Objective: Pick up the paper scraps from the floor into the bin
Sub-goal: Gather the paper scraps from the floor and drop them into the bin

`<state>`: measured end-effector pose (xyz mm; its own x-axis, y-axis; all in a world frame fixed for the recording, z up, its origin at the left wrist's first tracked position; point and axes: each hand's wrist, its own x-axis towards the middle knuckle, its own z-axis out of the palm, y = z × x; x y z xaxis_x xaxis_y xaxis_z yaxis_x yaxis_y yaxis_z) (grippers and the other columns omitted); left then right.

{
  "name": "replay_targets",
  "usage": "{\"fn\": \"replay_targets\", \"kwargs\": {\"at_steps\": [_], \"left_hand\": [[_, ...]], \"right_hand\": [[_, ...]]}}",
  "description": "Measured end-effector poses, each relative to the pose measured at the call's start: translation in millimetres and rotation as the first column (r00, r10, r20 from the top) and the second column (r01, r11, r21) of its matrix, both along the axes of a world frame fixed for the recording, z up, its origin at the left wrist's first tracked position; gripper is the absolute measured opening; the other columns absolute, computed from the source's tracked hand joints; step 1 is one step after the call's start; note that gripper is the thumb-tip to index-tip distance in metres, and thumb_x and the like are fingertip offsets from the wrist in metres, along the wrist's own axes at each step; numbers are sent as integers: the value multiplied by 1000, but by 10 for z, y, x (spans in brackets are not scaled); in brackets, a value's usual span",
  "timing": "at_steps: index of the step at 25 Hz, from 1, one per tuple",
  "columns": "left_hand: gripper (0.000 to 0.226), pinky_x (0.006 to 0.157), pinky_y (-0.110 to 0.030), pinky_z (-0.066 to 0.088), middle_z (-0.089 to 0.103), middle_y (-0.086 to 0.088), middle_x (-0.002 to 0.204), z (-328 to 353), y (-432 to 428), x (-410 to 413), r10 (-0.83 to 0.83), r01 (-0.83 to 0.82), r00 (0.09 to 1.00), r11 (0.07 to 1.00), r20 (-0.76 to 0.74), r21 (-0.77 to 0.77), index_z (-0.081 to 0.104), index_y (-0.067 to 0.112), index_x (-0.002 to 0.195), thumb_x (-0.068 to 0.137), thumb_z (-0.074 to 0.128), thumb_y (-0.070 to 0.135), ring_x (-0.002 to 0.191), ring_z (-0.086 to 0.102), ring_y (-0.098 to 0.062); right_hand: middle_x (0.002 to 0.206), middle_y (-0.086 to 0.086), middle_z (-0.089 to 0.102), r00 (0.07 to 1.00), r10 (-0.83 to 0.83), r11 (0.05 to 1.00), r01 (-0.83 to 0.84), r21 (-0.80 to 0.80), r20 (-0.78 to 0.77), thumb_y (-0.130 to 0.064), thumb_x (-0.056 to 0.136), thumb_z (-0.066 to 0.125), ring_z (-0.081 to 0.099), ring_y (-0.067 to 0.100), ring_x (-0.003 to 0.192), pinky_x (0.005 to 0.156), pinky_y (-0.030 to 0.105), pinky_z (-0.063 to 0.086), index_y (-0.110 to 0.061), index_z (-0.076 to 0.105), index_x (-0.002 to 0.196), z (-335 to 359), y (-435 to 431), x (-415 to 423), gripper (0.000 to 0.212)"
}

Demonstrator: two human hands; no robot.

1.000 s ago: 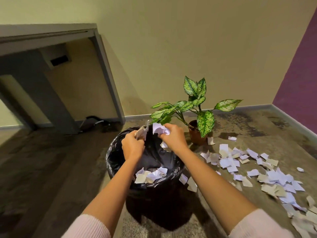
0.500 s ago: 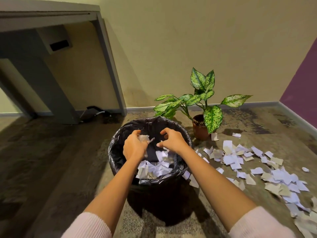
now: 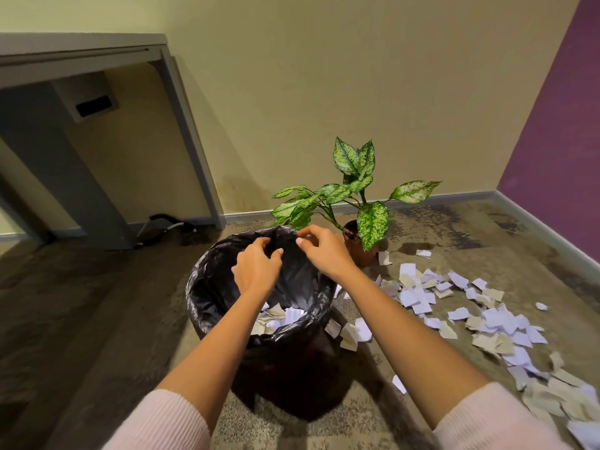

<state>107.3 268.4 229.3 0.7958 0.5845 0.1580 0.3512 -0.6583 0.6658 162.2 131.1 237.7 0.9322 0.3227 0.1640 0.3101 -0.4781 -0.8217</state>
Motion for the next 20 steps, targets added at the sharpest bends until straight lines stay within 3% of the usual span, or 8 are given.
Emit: {"fn": "replay_targets", "kwargs": {"at_steps": [6, 12, 15, 20], "left_hand": [[42, 100, -46, 37, 64, -1, 126, 157, -705, 78, -184, 163, 980, 956, 69, 244, 57, 24, 129, 90, 60, 37, 125, 49, -25], [41, 101, -39, 36, 59, 1, 130, 34, -1504, 76, -421, 348, 905, 814, 59, 466, 57, 23, 128, 89, 58, 37, 126, 45, -20], [40, 100, -39, 36, 58, 1, 130, -183, -1840, 13, -499, 441, 866, 758, -8, 480, 56, 23, 127, 89, 58, 36, 125, 45, -21], [44, 98, -40, 38, 54, 1, 135, -759, -2211, -134, -586, 644, 763, 656, -273, 393, 54, 24, 130, 88, 59, 34, 126, 44, -24]], "right_hand": [[98, 1, 70, 990, -131, 991, 131, 4, 52, -23, 88, 63, 65, 17, 91, 84, 37, 56, -23, 66, 106, 63, -731, -48, 18], [107, 5, 68, 978, -204, 960, 210, -187, 49, -22, 84, 64, 63, 22, 97, 84, 39, 54, -23, 63, 110, -80, -1520, -197, 25], [109, 5, 67, 968, -250, 928, 245, -281, 16, -23, 81, 64, 62, 25, 98, 80, 39, 54, -24, 62, 111, -250, -1921, -308, 30], [120, 11, 63, 941, -321, 880, 255, -399, -106, -21, 80, 64, 62, 30, 103, 86, 41, 53, -20, 61, 119, -713, -2530, -500, 39]]}}
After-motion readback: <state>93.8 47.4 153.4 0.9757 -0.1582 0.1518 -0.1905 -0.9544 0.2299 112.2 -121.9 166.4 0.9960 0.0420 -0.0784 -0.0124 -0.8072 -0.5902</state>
